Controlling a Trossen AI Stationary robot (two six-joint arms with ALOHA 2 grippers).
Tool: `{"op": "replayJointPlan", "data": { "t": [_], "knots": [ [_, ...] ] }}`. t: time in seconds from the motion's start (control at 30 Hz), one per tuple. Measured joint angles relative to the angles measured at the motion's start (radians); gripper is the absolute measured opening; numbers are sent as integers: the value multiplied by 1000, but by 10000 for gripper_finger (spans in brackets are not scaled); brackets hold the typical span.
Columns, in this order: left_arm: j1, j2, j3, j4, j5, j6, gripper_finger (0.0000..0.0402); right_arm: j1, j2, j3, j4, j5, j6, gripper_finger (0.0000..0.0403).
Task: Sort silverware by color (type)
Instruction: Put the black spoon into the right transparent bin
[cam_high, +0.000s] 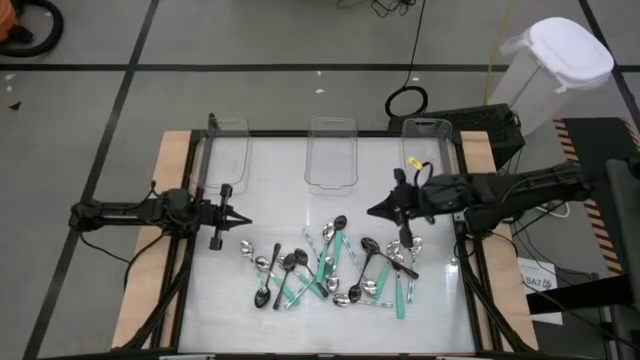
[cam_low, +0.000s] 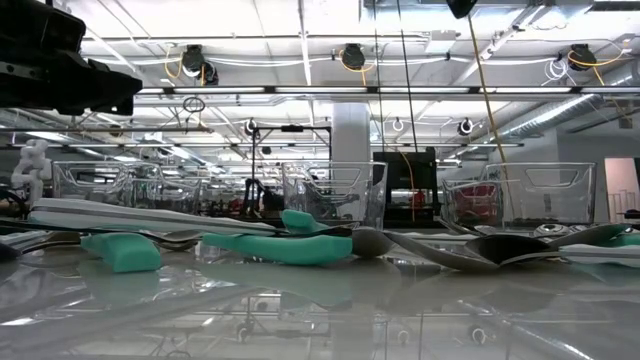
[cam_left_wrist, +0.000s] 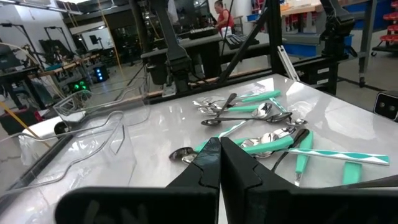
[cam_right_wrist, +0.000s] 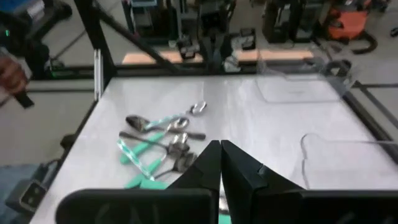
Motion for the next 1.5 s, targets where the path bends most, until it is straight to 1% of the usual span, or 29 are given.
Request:
{"op": "replayJointPlan", "data": {
  "t": [0.07,0.2,0.37,0.5,0.57,0.67,0.7,0.77,0.93,1.07,1.13,1.23,1.37,1.5],
  "knots": [
    [0,0,0,0,0,0,1,18,25,0,-7,18,5,8],
    [0,0,0,-1,-3,-7,1,59,81,0,-41,19,27,8],
    [0,0,0,-2,-90,-88,1,122,165,0,-101,20,10,9],
    [0,0,0,-3,-106,-116,1,174,242,0,-96,18,29,8],
    [0,0,0,-5,-106,-176,1,201,279,0,-91,19,42,8],
    [-2,0,0,-15,-95,-333,1,244,334,0,-97,20,57,9],
    [-5,1,0,-19,-89,-359,1,259,349,0,-96,20,59,8],
    [-15,3,0,-24,-79,-363,1,288,376,0,-85,32,60,8],
    [-49,15,0,8,-76,-352,1,342,435,0,-55,127,60,8],
    [-74,35,12,58,-116,-340,1,351,467,0,-55,145,56,8],
    [-81,59,55,56,-134,-321,1,350,474,0,-55,146,56,8],
    [-90,116,163,11,-154,-287,1,347,476,0,-54,146,47,8],
    [-102,255,379,-140,-163,-257,1,346,476,0,-55,146,34,8],
    [-123,434,612,-327,-174,-220,1,344,476,0,-89,146,25,8]
  ]
}}
